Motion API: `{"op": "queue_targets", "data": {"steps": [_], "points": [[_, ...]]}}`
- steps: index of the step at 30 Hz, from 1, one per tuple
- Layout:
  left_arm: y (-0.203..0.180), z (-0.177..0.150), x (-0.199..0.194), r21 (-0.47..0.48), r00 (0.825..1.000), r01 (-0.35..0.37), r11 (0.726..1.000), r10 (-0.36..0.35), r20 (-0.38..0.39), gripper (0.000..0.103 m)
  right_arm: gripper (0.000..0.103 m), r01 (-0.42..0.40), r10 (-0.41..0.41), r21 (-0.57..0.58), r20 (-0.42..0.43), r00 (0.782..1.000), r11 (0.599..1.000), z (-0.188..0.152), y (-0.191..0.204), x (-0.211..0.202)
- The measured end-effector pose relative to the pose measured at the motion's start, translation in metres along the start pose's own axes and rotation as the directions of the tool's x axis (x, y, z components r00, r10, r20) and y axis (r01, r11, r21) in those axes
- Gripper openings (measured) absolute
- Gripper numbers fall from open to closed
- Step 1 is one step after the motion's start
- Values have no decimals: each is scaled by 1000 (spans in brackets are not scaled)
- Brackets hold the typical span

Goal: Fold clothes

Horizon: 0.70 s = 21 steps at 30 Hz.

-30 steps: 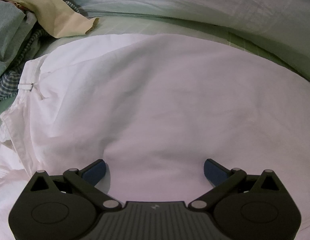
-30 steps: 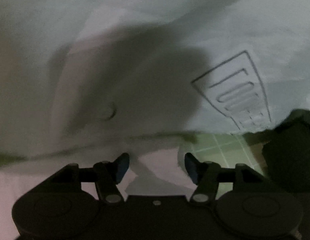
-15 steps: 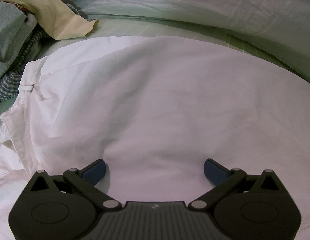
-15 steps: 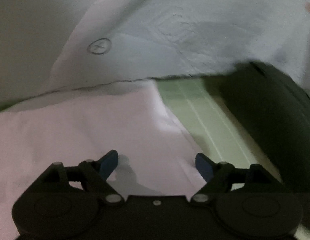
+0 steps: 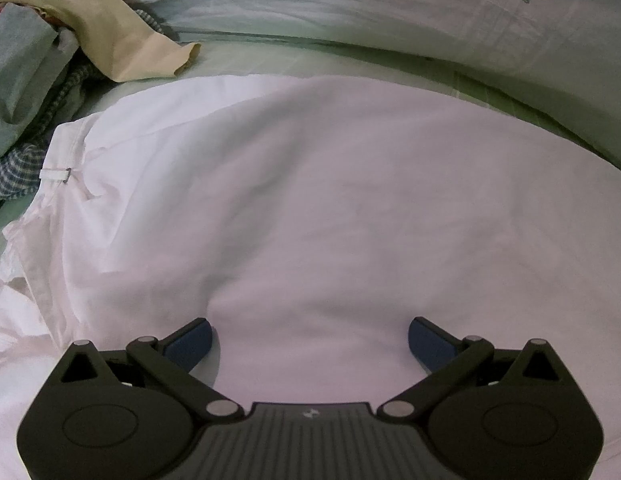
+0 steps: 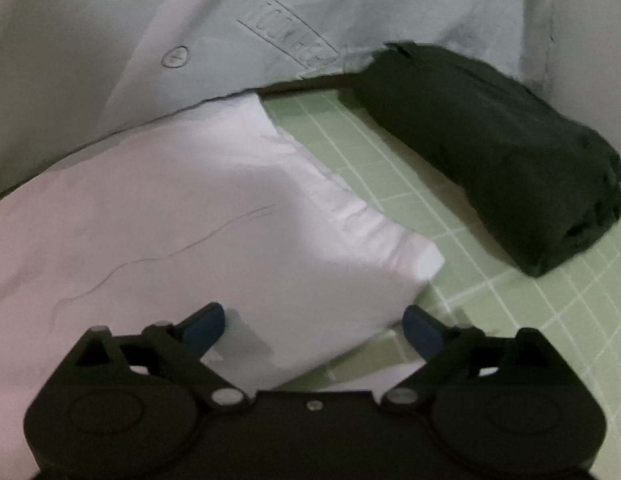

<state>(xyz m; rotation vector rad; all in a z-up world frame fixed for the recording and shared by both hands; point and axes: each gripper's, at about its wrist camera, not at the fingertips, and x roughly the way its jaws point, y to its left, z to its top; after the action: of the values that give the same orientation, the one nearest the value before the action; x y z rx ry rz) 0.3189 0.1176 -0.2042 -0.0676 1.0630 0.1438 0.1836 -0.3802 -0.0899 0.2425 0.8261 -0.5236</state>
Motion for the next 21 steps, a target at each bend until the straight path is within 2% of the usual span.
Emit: {"op": "queue_targets", "data": {"steps": [2,4,5,7,8,11,14,21], "points": [[1,1,-3,13,1000,25,1000,-25,-17,103,96,-8,8,13,-35,999,1000,8,-1,3],[4,-3,-17,7,998,70,998,-70,3,103,74,-8,9,35,-12,1000,999,7,-5,-13],[6,-6,-27,3,995,92,996,-92,25,103,75,-9,9,47,0,1000,999,6,-7,-22],[11,-14,-49,2,990,121,993,-120,72,103,89,-59,52,114,59,997,992,-5,-18,-50],[13,-19,-58,8,989,120,993,-121,86,103,91,-86,73,147,90,993,985,-11,-24,-64],[21,-38,-80,25,986,119,993,-121,112,103,93,-122,95,249,117,989,961,-37,-48,-96],[31,-57,-93,25,987,112,993,-114,116,103,95,-111,73,350,120,990,930,-68,-76,-120],[39,-96,-108,-19,989,128,992,-126,72,103,96,-68,13,552,104,995,831,-126,-152,-151]]}}
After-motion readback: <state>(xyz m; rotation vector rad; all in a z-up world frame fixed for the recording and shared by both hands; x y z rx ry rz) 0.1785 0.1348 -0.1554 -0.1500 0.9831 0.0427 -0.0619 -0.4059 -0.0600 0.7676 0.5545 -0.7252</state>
